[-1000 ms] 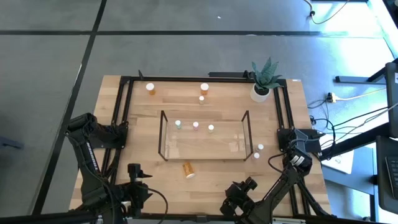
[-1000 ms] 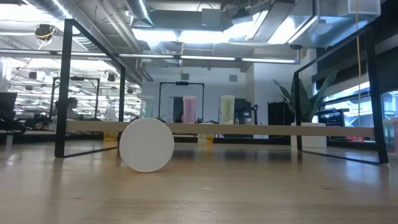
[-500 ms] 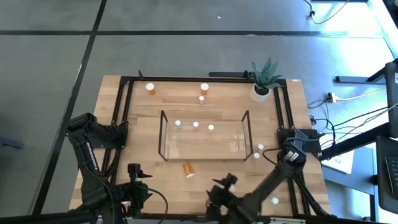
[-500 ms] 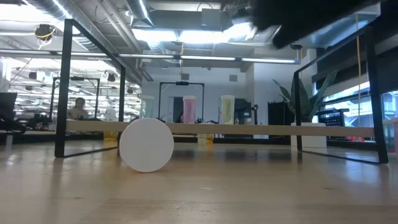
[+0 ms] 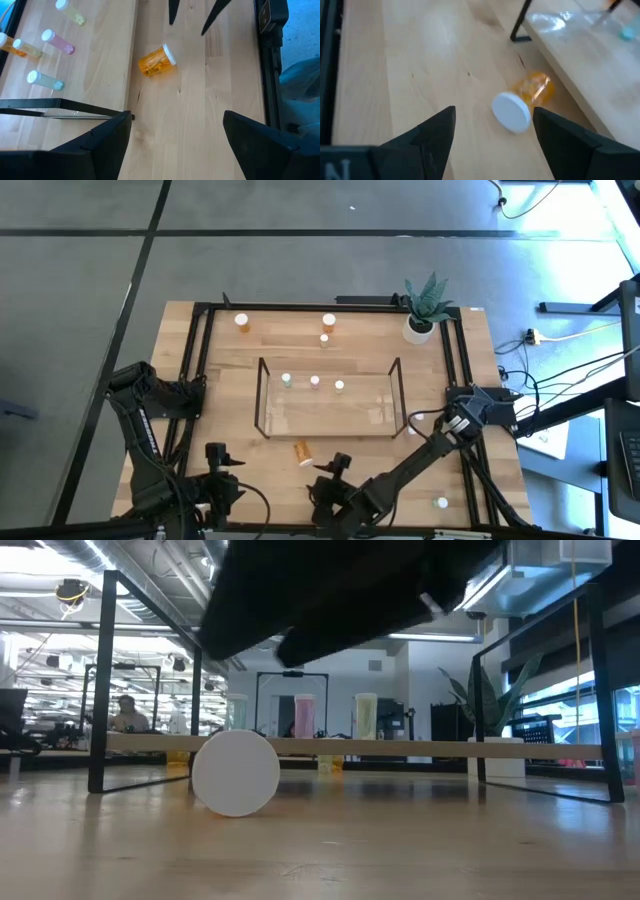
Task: Pick and place medicine bottles onto shelf by color
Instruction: Put the bottom orange pill bottle on the shelf
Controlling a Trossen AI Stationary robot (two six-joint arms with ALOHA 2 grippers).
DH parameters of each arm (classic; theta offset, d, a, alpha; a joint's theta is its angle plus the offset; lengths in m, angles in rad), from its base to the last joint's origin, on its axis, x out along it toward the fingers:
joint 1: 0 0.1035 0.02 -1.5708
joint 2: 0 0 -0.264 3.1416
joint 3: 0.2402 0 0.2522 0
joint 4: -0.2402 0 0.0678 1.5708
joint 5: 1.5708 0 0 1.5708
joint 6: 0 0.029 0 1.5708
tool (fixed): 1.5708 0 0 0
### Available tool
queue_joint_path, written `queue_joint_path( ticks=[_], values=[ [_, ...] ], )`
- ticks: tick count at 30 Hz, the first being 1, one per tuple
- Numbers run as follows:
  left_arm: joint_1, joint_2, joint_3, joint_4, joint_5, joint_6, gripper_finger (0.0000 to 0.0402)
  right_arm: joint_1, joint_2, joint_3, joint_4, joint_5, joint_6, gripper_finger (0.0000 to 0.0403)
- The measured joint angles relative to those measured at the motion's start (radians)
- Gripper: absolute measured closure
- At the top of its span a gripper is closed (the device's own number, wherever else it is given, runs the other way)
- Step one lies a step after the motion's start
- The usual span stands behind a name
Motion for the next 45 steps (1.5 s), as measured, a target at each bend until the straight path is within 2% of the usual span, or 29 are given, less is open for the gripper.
queue_joint_path(
  ticks=[7,15,26,34,40,45],
  values=[
    [0.0,0.0,0.0,0.0,0.0,0.0,0.0092,-0.013,0.001,-0.137,0.318,0.04,-0.204,0.0134],
    [0.0,0.0,0.0,0.0,0.0,0.0,0.0092,-0.013,0.0,-0.225,0.457,0.069,-0.231,0.0134],
    [0.0,0.0,0.0,0.0,0.0,0.0,0.0092,-0.013,0.0,-0.232,0.484,0.09,-0.239,0.013],
    [0.0,0.0,0.0,0.0,0.0,0.0,0.0092,-0.036,0.0,-0.232,0.481,0.082,-0.232,0.0069],
    [0.0,0.0,0.0,0.0,0.0,0.0,0.0092,-0.059,0.0,-0.232,0.468,-0.028,-0.161,0.0052],
    [0.0,0.0,0.0,0.0,0.0,0.0,0.0092,-0.07,0.0,-0.232,0.464,-0.034,-0.16,0.0052]
  ],
)
